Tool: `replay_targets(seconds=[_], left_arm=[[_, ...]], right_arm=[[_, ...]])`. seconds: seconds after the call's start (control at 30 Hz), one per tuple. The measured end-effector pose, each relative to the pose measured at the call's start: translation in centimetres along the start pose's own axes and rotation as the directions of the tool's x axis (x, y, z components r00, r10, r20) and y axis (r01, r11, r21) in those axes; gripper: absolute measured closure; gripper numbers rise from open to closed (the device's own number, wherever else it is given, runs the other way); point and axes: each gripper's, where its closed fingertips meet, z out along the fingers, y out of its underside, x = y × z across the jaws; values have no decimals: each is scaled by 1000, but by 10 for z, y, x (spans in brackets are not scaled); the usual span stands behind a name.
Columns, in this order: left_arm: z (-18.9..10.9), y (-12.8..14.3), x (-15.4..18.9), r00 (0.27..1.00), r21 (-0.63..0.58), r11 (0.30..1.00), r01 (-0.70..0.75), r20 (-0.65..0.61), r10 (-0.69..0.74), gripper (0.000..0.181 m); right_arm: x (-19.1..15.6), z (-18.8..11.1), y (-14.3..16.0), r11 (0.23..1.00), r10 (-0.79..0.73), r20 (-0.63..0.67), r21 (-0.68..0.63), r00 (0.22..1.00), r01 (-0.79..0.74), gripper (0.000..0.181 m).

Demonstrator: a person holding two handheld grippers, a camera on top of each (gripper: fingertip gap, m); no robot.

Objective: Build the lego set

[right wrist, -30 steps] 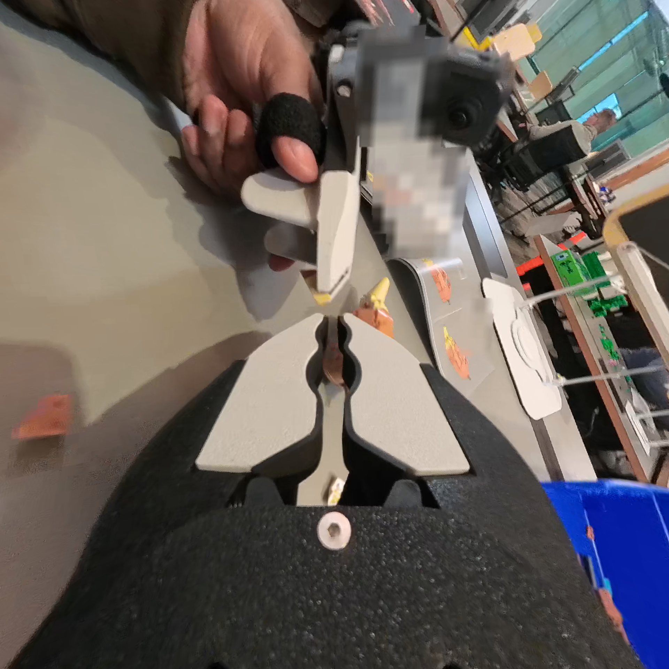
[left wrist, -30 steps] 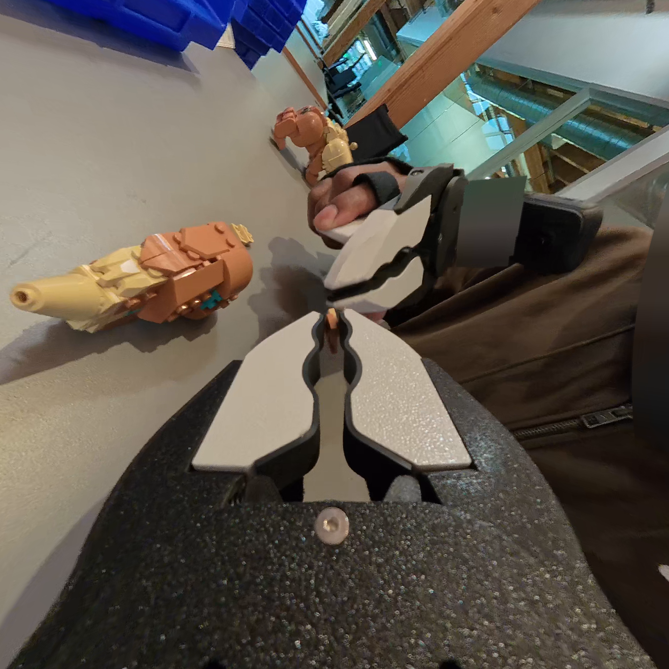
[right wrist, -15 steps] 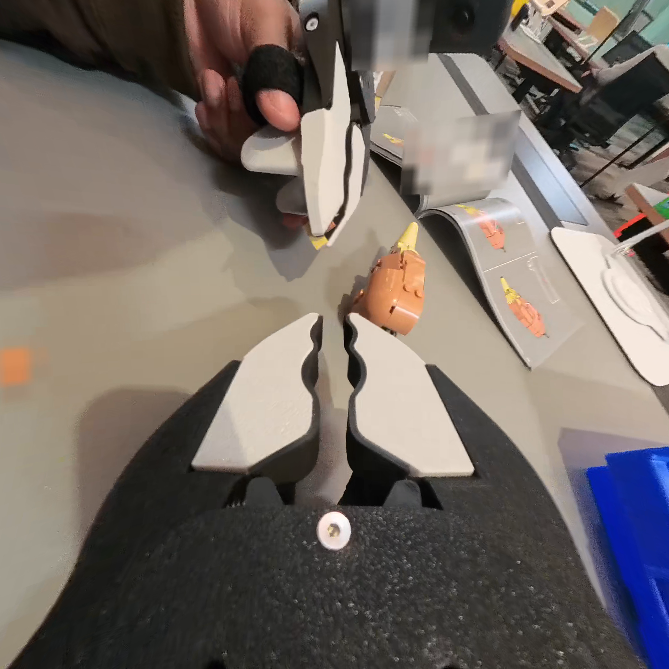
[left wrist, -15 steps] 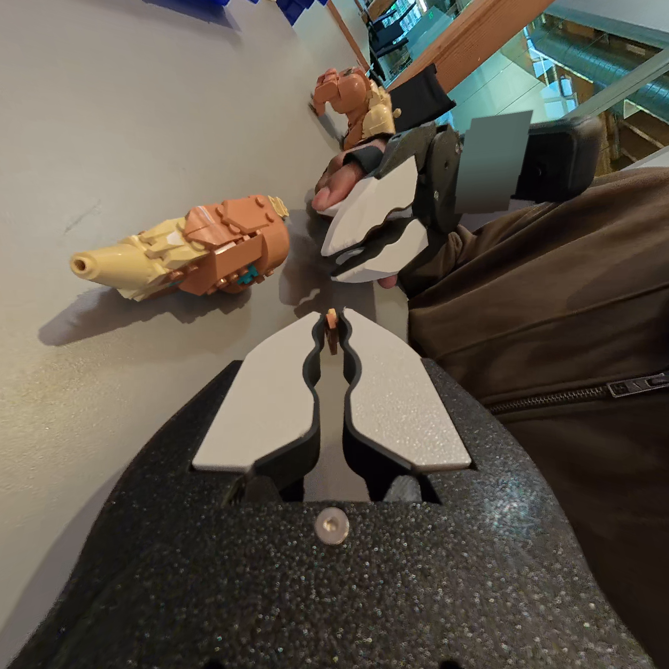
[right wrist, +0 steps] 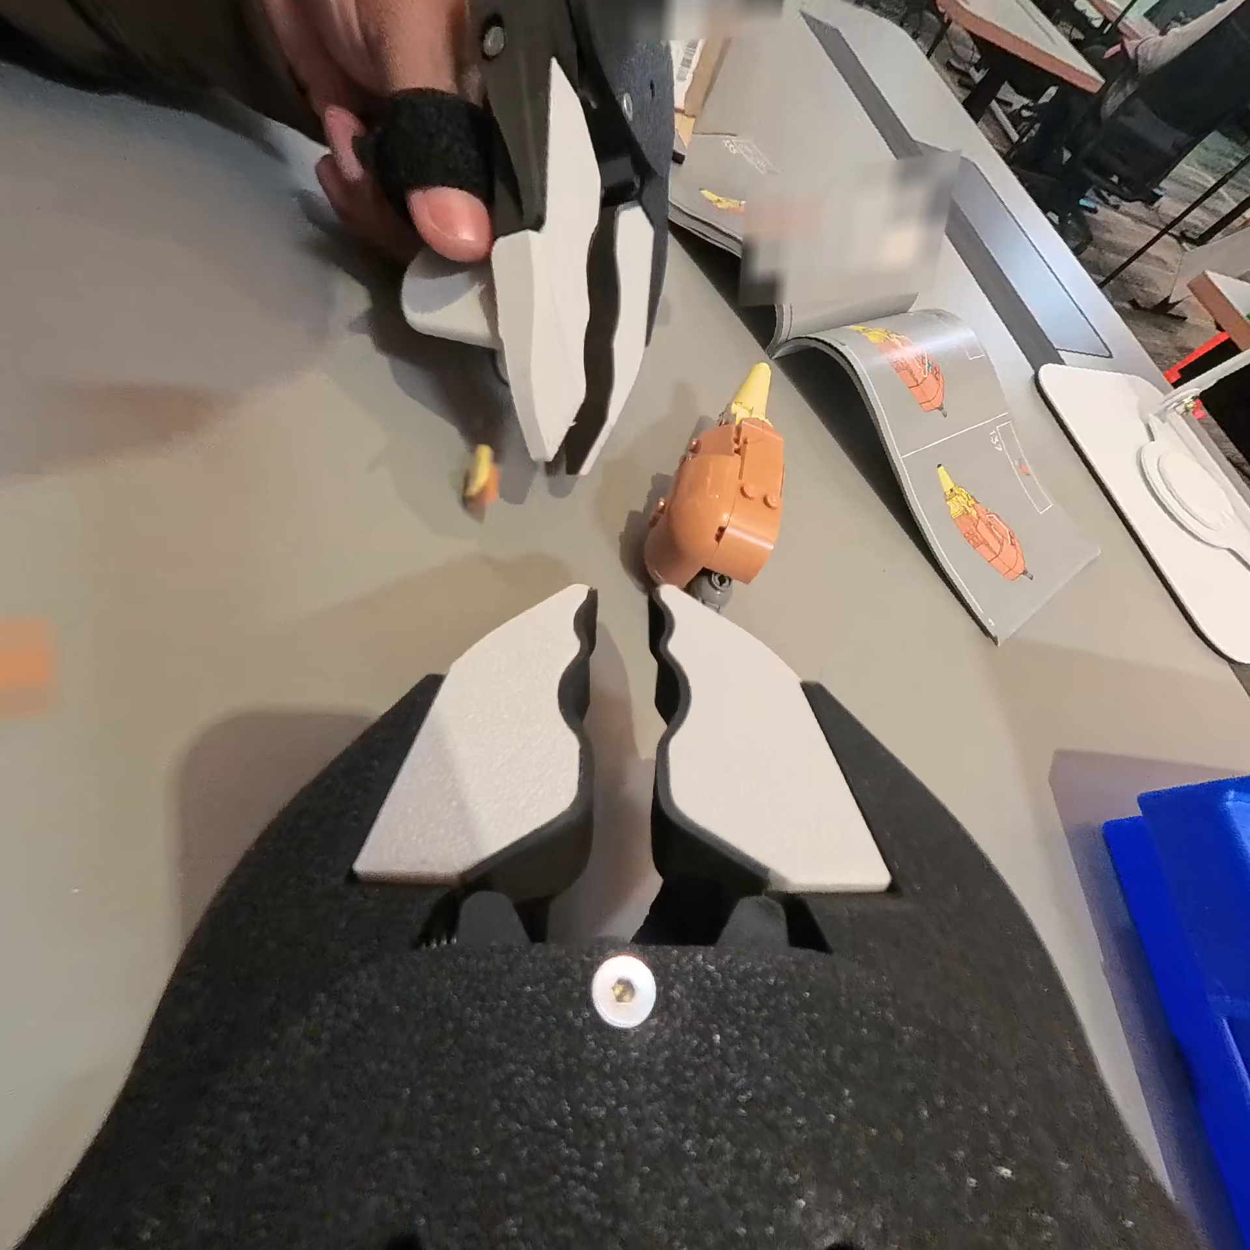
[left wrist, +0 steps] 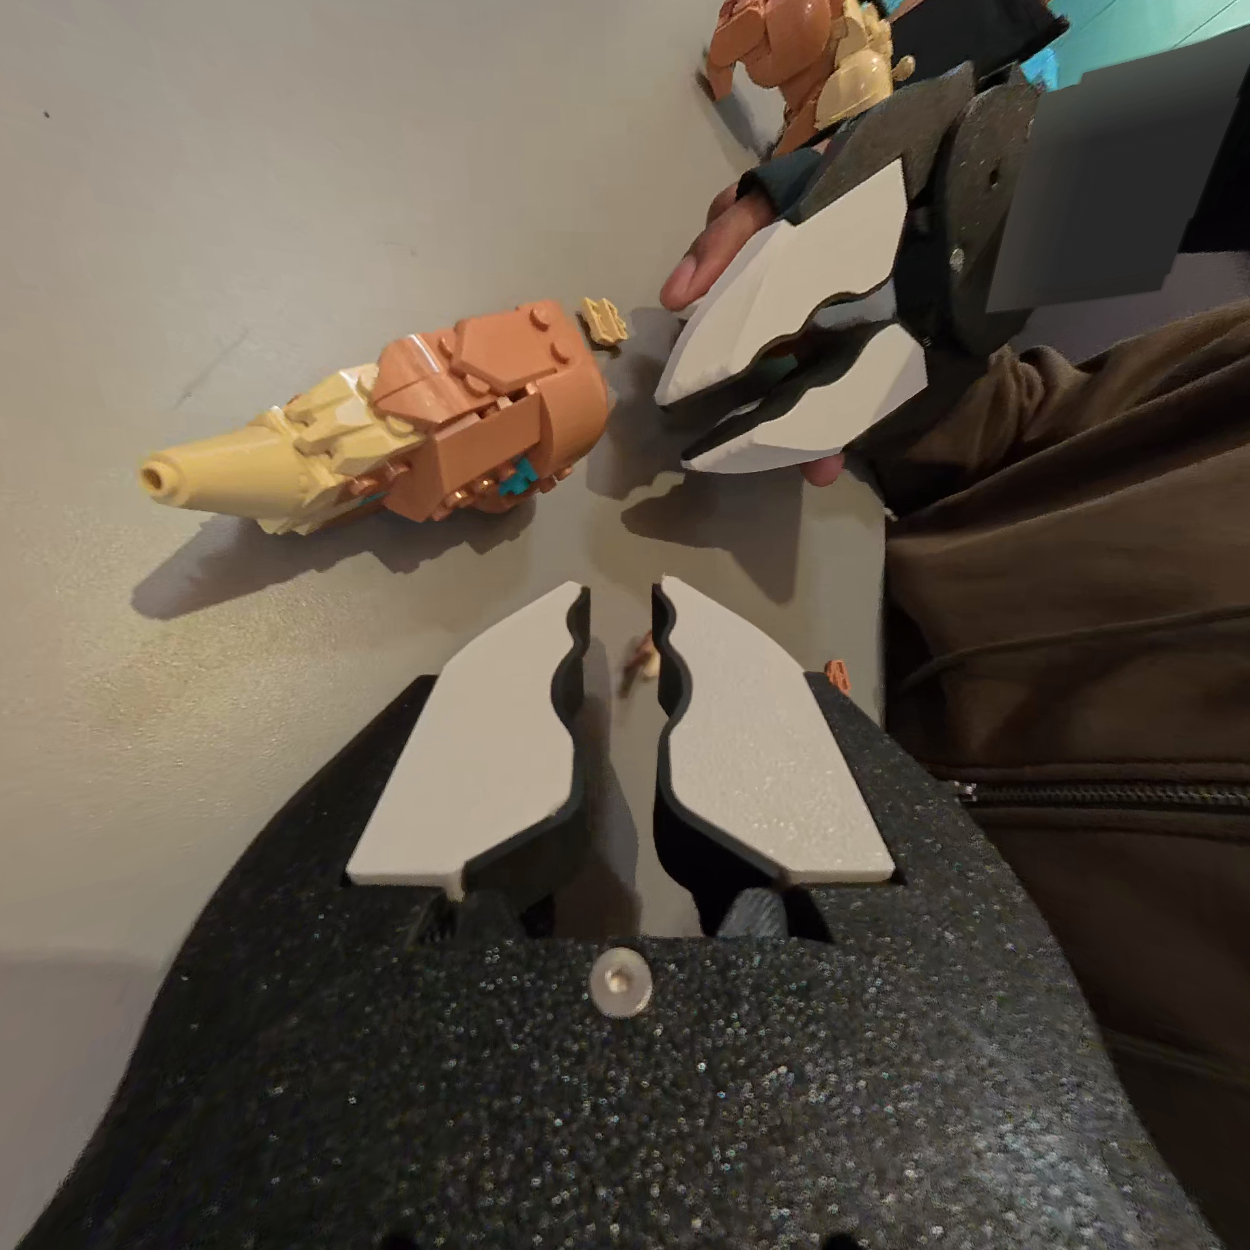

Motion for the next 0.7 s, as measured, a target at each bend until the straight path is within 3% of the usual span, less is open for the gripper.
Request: replay_targets(seconds=[0.27, 0.37, 0.5, 0.6, 0.7], left_arm=[[-11, -13, -3, 994, 78, 992, -101, 50, 97, 160], [-9, -9, 15, 985, 75, 982, -172, -9, 173, 159], [-1, 10, 51, 963, 67, 964, -258, -66, 262, 157], [14, 31, 79, 962, 68, 968, -243, -114, 250, 156], [29, 49, 92, 960, 14, 961, -277, -39, 278, 155]], right_arm=[[-18, -15, 9, 999, -2, 19, -49, 1000, 3, 163], [-36, -25, 11, 998, 17, 47, -58, 999, -14, 162], [-57, -38, 15, 996, 23, 56, -85, 998, -18, 159], [-65, -46, 16, 994, 59, 42, -91, 997, -55, 156], [-69, -50, 14, 992, 97, 25, -89, 995, -94, 152]])
